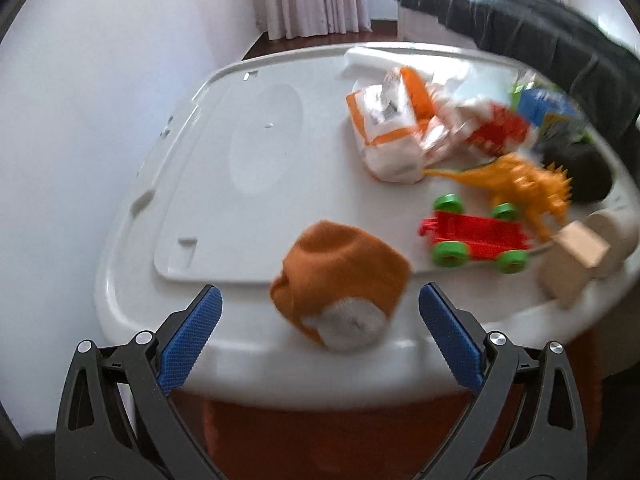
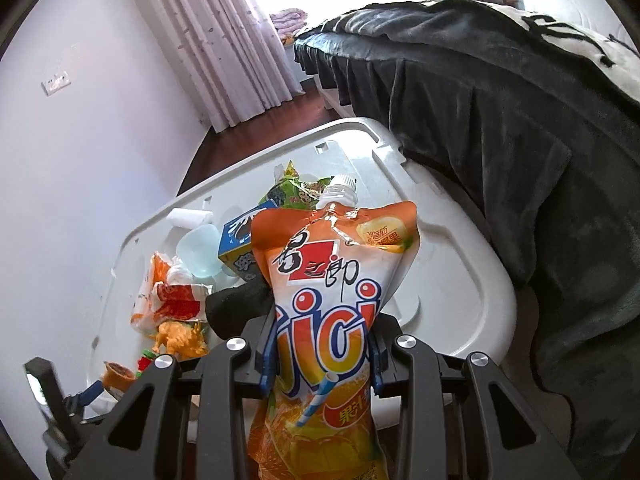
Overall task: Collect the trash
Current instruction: 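Grasp the orange juice pouch with the right tool while the left tool grasps the orange sock ball, then lower both held items into the orange-lined bin and open both tools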
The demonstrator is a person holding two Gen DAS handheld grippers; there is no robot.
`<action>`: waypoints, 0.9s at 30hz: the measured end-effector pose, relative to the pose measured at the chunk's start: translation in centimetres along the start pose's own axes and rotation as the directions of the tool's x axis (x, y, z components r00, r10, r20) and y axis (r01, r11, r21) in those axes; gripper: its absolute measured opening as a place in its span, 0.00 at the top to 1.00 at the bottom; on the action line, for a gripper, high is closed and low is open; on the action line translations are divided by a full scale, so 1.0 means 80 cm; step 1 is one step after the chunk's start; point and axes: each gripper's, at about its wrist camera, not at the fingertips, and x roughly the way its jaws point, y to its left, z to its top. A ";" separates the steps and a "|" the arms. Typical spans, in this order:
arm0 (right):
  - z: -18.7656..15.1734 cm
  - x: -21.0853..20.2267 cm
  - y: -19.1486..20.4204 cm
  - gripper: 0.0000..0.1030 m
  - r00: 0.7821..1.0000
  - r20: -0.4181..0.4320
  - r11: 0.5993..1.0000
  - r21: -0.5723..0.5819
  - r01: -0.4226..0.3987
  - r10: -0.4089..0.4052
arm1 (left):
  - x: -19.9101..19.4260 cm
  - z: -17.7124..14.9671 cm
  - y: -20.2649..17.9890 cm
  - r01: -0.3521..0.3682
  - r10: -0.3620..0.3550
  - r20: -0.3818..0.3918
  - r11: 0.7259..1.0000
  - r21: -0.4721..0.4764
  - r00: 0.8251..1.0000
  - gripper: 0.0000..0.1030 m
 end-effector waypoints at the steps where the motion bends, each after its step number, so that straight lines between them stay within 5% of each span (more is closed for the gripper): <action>1: 0.000 -0.001 0.001 0.67 1.000 0.004 1.000 -0.003 0.001 -0.001 | 0.007 0.002 -0.002 0.000 -0.001 0.003 1.000 0.016 1.000 0.07; 5: -0.002 0.002 0.011 0.67 1.000 0.009 0.999 -0.033 0.008 -0.008 | 0.007 0.010 0.002 0.087 -0.087 0.058 0.996 -0.006 0.995 0.17; 7: -0.004 0.004 0.016 0.67 1.000 0.010 0.998 -0.060 0.016 -0.015 | 0.007 0.015 0.008 0.121 -0.119 0.067 0.992 -0.031 0.991 0.59; 10: -0.008 0.003 0.021 0.67 1.000 0.013 0.996 -0.084 0.016 -0.015 | 0.004 0.018 0.006 0.128 -0.126 0.056 0.991 -0.033 0.990 0.72; 17: -0.016 -0.016 0.033 0.67 0.996 0.069 0.987 -0.154 -0.040 0.051 | -0.066 -0.003 0.015 0.208 -0.201 0.082 0.974 -0.093 0.976 0.77; 22: -0.035 -0.038 0.058 0.67 0.985 0.116 0.959 -0.268 -0.092 0.127 | -0.123 -0.035 0.004 0.194 -0.187 0.100 0.979 -0.065 0.977 0.77; 27: -0.082 -0.048 0.076 0.67 0.977 0.031 0.935 -0.298 -0.193 0.212 | -0.154 -0.082 -0.008 0.174 -0.171 0.099 0.984 -0.026 0.980 0.77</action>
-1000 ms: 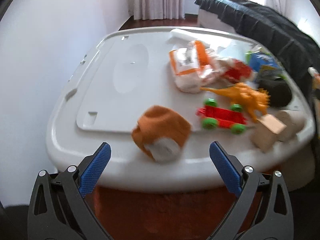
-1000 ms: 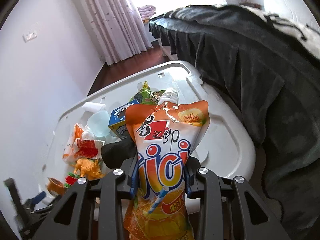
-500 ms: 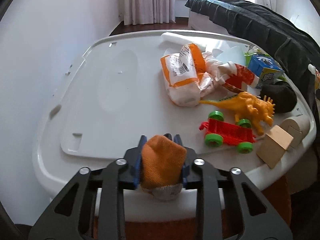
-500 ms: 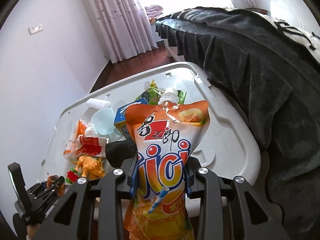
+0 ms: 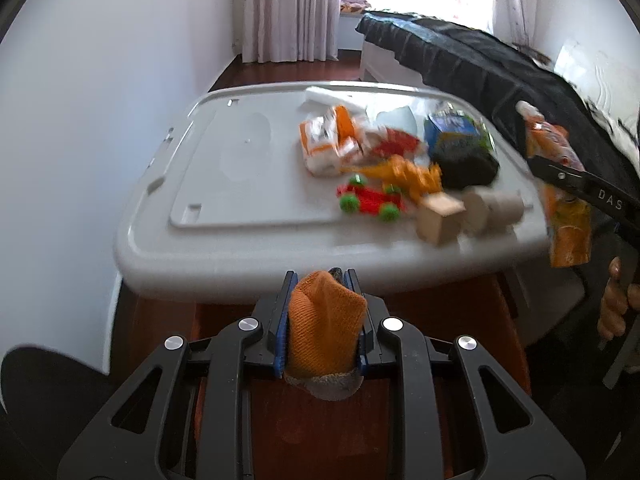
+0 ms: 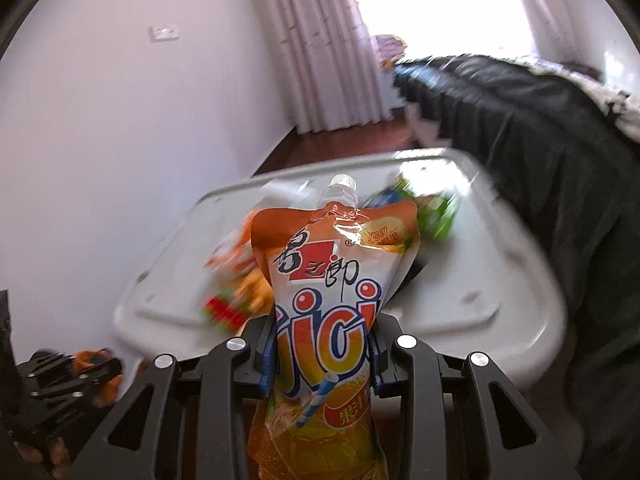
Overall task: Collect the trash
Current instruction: 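Lower both held items into the orange-lined bin and open both tools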
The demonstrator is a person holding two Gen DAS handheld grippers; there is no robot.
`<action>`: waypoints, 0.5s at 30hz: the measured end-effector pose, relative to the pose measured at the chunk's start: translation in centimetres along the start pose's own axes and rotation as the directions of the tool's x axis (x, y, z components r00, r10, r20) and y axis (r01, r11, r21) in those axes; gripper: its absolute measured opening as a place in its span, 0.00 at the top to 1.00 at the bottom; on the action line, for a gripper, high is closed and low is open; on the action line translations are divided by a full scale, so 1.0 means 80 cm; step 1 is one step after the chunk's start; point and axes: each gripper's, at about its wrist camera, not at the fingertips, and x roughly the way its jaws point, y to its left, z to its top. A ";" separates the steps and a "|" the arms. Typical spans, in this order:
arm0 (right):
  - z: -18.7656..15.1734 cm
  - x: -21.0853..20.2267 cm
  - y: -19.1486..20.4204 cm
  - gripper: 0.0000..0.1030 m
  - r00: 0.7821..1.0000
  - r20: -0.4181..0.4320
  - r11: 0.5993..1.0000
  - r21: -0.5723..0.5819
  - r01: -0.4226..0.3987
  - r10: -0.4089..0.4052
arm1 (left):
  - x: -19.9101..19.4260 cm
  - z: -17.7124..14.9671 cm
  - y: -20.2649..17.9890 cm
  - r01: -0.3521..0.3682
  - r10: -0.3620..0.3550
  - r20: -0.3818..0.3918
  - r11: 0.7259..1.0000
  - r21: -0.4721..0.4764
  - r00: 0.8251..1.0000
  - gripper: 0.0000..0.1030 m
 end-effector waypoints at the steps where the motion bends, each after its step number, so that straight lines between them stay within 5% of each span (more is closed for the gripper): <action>1: -0.011 -0.002 0.008 0.67 1.000 -0.016 1.000 -0.007 -0.011 0.011 | -0.002 -0.010 -0.001 0.001 -0.001 -0.008 1.000 0.012 1.000 0.77; 10: -0.114 -0.008 0.074 0.67 0.986 -0.159 0.999 -0.008 -0.049 0.047 | 0.033 -0.076 0.007 0.012 -0.012 -0.152 1.000 0.000 0.988 0.77; 15: -0.160 0.022 0.100 0.67 0.945 -0.327 0.999 -0.036 -0.004 -0.008 | 0.080 -0.099 0.023 -0.009 -0.005 -0.294 0.999 -0.045 0.956 0.77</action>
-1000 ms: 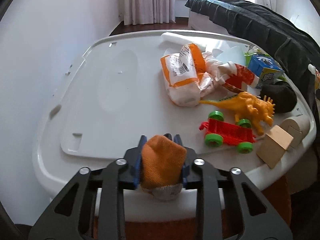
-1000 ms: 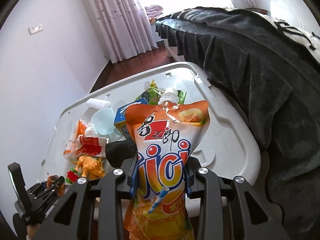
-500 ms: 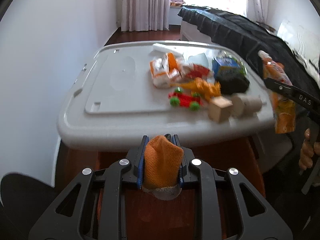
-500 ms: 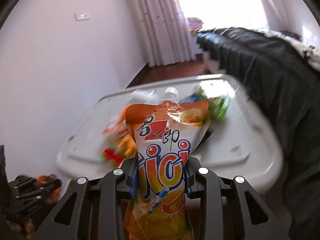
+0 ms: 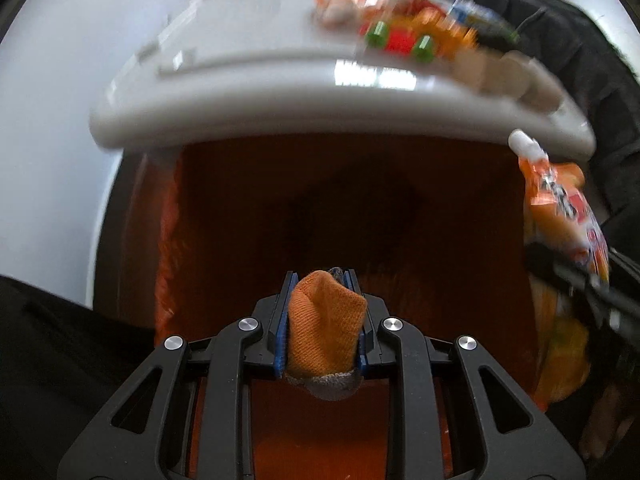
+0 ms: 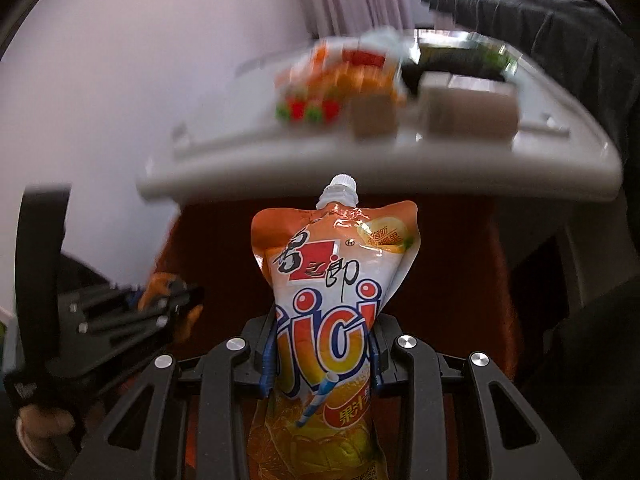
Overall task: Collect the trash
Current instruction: 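Lower both held items into the orange-lined bin and open both tools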
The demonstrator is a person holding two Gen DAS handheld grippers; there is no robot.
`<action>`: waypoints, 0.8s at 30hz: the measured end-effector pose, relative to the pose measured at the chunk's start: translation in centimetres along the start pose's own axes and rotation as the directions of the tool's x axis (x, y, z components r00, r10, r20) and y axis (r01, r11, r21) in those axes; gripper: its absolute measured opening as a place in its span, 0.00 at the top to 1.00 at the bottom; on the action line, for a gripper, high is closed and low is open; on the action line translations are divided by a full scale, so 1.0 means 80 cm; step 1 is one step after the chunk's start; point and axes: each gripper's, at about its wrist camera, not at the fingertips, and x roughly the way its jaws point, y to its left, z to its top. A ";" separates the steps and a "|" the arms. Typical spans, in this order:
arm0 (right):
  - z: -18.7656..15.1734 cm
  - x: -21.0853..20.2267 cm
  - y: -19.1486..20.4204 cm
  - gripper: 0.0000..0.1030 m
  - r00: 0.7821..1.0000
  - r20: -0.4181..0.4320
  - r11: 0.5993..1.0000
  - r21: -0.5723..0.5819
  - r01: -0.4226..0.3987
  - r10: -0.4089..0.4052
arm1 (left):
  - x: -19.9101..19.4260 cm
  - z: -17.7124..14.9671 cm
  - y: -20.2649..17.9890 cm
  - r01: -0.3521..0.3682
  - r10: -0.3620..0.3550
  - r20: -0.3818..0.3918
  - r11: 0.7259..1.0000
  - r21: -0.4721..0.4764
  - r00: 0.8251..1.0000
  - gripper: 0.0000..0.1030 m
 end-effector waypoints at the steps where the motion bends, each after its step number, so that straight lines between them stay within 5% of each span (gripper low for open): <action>1: -0.001 0.007 0.004 0.67 1.000 -0.028 1.000 -0.017 0.013 -0.014 | 0.010 -0.001 0.000 -0.008 0.008 -0.029 1.000 0.001 1.000 0.77; 11: -0.004 0.059 -0.020 0.65 0.976 -0.199 0.993 0.051 0.103 -0.091 | 0.071 -0.004 -0.003 -0.068 0.069 -0.188 0.998 0.015 0.980 0.75; 12: -0.004 0.061 -0.022 0.59 0.974 -0.207 0.992 0.056 0.110 -0.097 | 0.075 -0.004 -0.004 -0.079 0.081 -0.202 0.997 0.015 0.976 0.66; 13: -0.005 0.062 -0.024 0.38 0.971 -0.215 0.991 0.062 0.119 -0.103 | 0.079 -0.002 -0.005 -0.097 0.099 -0.214 0.995 0.019 0.972 0.48; 15: -0.004 0.058 -0.030 0.21 0.970 -0.209 0.987 0.080 0.143 -0.123 | 0.082 -0.004 -0.004 -0.137 0.140 -0.217 0.990 0.028 0.966 0.25; 24: 0.000 0.035 -0.058 0.21 0.986 -0.134 0.975 0.187 0.121 -0.097 | 0.075 -0.002 -0.007 -0.146 0.151 -0.180 0.988 0.039 0.972 0.21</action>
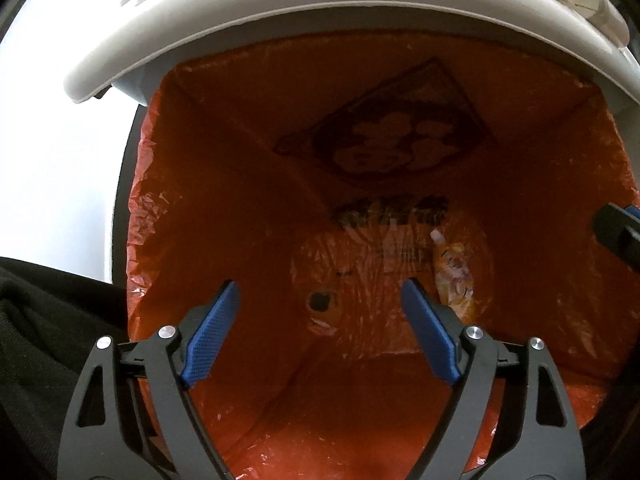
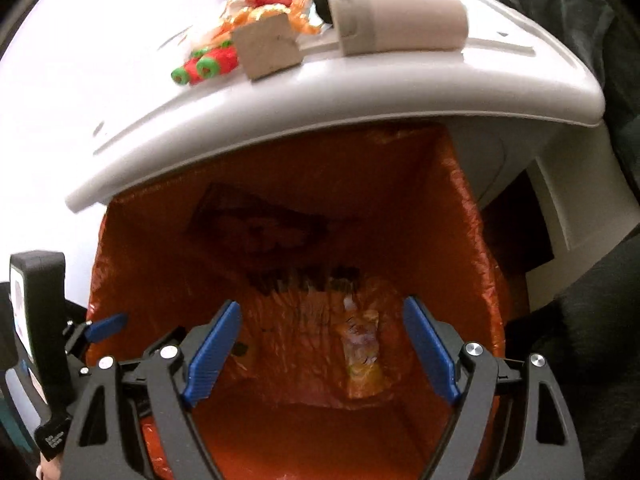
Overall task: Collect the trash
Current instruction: 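Lower both held items into the orange-lined bin and open both tools, then grasp the white cylinder with the right tool while the left tool grasps the wooden block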
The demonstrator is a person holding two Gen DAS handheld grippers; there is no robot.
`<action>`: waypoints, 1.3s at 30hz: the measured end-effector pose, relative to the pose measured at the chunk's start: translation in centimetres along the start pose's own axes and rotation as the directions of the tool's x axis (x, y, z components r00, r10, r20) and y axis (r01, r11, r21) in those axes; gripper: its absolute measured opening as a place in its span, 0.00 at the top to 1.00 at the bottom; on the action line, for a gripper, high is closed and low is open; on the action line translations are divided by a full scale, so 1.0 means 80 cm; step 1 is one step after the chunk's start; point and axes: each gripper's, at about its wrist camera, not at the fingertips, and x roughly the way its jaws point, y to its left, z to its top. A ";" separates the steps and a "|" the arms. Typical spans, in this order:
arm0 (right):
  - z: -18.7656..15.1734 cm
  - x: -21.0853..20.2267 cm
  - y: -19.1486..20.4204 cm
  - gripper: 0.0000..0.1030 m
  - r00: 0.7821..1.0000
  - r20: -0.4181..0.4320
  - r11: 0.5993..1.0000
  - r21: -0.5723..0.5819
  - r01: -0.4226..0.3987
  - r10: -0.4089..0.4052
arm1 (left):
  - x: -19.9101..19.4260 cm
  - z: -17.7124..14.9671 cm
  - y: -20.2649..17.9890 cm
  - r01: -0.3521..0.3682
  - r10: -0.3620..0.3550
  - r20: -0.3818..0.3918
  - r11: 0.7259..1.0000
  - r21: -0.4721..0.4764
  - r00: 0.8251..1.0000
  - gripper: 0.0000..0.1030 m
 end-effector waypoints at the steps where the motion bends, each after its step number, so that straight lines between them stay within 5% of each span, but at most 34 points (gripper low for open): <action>1: 0.000 -0.001 -0.001 0.21 1.000 0.003 1.000 0.001 -0.002 0.002 | -0.002 0.001 -0.001 0.001 -0.001 0.000 1.000 -0.002 1.000 0.21; 10: 0.016 -0.030 0.002 0.21 0.995 0.093 0.999 0.012 -0.039 0.038 | -0.007 -0.003 0.005 0.019 -0.019 0.010 1.000 -0.010 1.000 0.21; 17: 0.092 -0.081 -0.039 0.20 0.968 0.250 0.999 0.050 0.010 -0.022 | -0.013 -0.002 0.012 0.044 -0.043 0.018 0.999 -0.014 0.999 0.21; 20: 0.124 -0.087 -0.048 0.12 0.956 0.289 0.998 0.048 0.040 -0.053 | -0.013 -0.003 0.013 0.048 -0.048 0.030 0.999 -0.014 0.998 0.21; 24: 0.149 -0.080 -0.038 0.05 0.952 0.302 0.998 -0.003 0.062 -0.058 | -0.014 -0.004 0.014 0.055 -0.054 0.033 0.998 -0.013 0.998 0.21; 39: 0.188 -0.011 -0.020 0.05 0.963 0.206 0.980 -0.056 0.190 -0.175 | -0.015 -0.008 0.011 0.074 -0.073 0.042 0.997 -0.021 0.996 0.21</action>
